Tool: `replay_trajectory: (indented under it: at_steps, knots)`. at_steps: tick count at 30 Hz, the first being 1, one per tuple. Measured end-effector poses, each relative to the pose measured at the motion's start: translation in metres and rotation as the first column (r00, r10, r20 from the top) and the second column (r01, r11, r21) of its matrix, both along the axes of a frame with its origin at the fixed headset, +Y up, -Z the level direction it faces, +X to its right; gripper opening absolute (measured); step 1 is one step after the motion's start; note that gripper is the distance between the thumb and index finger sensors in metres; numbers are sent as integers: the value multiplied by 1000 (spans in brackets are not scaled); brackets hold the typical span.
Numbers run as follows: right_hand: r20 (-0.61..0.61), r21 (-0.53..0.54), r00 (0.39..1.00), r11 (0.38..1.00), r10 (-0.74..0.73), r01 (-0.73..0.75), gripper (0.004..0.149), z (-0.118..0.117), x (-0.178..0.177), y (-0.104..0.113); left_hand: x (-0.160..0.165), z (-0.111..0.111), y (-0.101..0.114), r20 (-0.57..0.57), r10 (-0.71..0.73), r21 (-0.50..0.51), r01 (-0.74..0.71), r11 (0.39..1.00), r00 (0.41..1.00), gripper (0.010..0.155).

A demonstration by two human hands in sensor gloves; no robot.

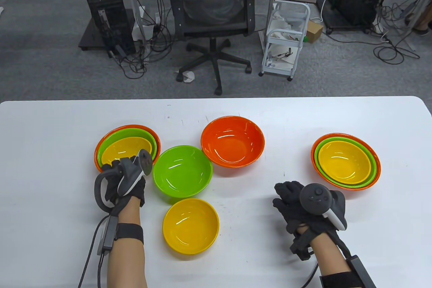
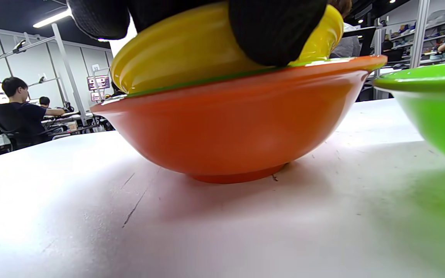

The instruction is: Nest bowls by size, largest on bottom, smallest on top

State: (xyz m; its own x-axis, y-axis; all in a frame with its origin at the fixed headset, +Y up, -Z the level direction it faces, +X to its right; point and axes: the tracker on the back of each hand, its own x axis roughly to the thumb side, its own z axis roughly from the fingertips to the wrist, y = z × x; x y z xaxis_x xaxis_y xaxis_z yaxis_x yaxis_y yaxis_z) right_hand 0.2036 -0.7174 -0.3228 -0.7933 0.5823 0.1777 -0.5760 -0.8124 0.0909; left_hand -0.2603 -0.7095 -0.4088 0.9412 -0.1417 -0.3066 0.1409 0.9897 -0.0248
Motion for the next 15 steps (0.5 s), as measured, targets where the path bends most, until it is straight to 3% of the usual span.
replay_trajectory:
  at_steps: [7, 11, 15]
  knots:
    - [-3, -2, 1000, 1000, 12, -12, 60, 0, -2, -1, -1, -1, -2, 23, 50, -75, -48, 996, 998, 49]
    - [-3, -4, 1000, 1000, 15, -15, 60, 0, -2, -2, -3, -2, -5, 30, 149, -143, -143, 979, 988, 52]
    - [-3, -8, 1000, 1000, 14, -14, 60, 0, -2, -2, -7, 1, -7, 36, 203, -152, -195, 969, 979, 56]
